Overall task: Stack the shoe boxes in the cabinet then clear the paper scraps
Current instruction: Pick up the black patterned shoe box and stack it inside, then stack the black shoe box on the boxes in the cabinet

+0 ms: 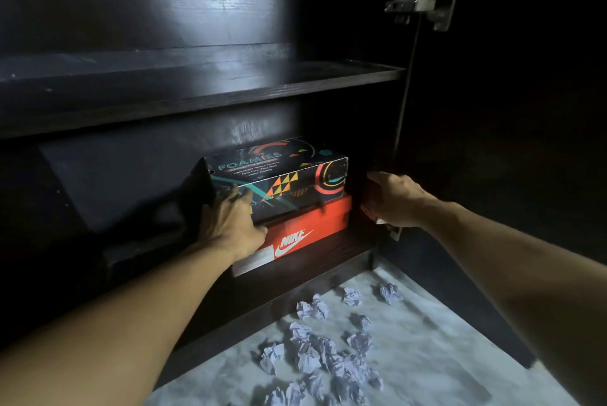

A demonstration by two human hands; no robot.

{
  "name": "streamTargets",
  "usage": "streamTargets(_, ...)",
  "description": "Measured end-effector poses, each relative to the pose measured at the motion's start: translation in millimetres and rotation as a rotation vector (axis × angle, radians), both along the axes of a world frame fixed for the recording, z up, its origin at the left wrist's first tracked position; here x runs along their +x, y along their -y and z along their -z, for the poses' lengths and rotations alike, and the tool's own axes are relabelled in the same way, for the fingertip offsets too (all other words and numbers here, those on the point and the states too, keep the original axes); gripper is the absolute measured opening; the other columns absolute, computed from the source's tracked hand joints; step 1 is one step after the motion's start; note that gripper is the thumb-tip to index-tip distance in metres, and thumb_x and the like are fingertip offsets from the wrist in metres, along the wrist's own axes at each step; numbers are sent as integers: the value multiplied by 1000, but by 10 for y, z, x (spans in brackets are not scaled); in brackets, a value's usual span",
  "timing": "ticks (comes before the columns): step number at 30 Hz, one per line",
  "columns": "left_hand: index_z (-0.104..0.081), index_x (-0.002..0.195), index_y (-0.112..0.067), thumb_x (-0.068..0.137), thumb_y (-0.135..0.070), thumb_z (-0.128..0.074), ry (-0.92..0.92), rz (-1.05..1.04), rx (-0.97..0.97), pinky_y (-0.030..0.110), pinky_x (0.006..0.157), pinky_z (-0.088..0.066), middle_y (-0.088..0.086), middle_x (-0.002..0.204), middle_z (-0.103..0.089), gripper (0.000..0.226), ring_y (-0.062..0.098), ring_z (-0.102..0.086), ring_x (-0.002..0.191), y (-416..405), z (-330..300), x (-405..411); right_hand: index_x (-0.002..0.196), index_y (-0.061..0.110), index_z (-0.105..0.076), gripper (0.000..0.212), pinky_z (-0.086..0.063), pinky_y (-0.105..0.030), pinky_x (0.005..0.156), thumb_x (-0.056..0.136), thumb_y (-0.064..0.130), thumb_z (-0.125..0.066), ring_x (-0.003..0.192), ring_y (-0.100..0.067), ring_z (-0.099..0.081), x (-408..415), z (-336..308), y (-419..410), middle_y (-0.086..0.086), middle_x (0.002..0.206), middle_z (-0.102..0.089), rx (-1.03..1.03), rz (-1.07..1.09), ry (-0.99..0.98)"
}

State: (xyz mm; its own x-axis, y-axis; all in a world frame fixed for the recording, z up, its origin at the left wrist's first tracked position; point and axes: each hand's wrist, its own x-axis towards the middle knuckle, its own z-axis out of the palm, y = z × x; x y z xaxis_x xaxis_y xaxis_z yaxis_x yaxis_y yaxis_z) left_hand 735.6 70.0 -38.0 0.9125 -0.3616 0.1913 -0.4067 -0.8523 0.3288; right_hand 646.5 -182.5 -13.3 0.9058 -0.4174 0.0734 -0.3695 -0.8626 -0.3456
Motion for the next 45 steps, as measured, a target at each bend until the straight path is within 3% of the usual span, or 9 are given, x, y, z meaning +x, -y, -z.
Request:
streamTargets(8,-48,140,-17,70,-44,-79,-360,390,125,30,101,-44,0,140,-53,82,19,-53,123,414,-744,-1202,129,16,-62,48,-47,-32,101,84,28,-71,115,-21,-61,-1612,-821,-193,-5,123,-67,27,13,-118)
streamTargets(16,-56,133,-18,60,-59,-80,-387,783,290,39,95,-52,-2,126,-60,87,21,-60,111,1059,-1169,-3001,121,17,-67,40,-49,-31,94,84,33,-72,107,-22,-64,-3715,-1240,-220,-2,114,-70,2,183,-224)
streamTargets(23,-60,131,-18,74,-49,-76,-350,1160,389,29,95,-48,-1,126,-65,67,17,-61,112,1337,-1199,-4708,117,18,-67,38,-41,-21,72,86,39,-68,93,-17,-60,-5749,-1367,-466,10,94,-68,-27,394,-347)
streamTargets(25,-57,134,-14,72,-52,-77,-379,1246,398,29,96,-47,1,130,-62,75,16,-61,113,1401,-1150,-5154,104,14,-70,31,-37,-20,56,87,39,-67,87,-21,-61,-6243,-1378,-568,3,93,-69,-28,466,-386)
streamTargets(27,-51,139,-12,72,-51,-78,-429,1306,416,26,95,-46,4,136,-58,82,17,-59,117,1464,-1075,-5575,100,17,-71,29,-46,-24,61,81,39,-72,87,-25,-65,-6671,-1365,-673,-1,95,-72,30,550,-374)
streamTargets(31,-55,135,-12,77,-47,-75,-513,1431,465,33,99,-48,4,135,-59,70,21,-58,119,1488,-930,-6383,128,19,-61,49,-50,-33,94,84,37,-73,109,-19,-61,-7367,-1246,-889,4,125,-65,134,690,-367)
streamTargets(37,-66,109,-6,81,-26,-74,-654,1431,398,31,80,-53,4,103,-62,35,20,-62,91,1467,-541,-7211,140,20,-49,68,-47,-26,78,82,49,-71,108,-21,-58,-8106,-930,-1182,0,135,-58,216,881,-566)
streamTargets(41,-61,122,-3,88,-9,-64,-742,1337,373,22,69,-45,8,109,-57,34,21,-56,100,1431,-245,-7511,142,23,-41,88,-45,-39,100,70,60,-76,126,-24,-50,-8400,-566,-1307,-1,144,-46,273,948,-562)
streamTargets(45,-62,113,-5,88,-2,-56,-865,1205,294,35,83,-54,17,118,-61,25,30,-59,103,1361,49,-7684,152,41,-18,114,-40,-41,108,60,66,-79,138,-28,-38,-8607,-237,-1397,-1,159,-17,354,985,-485)
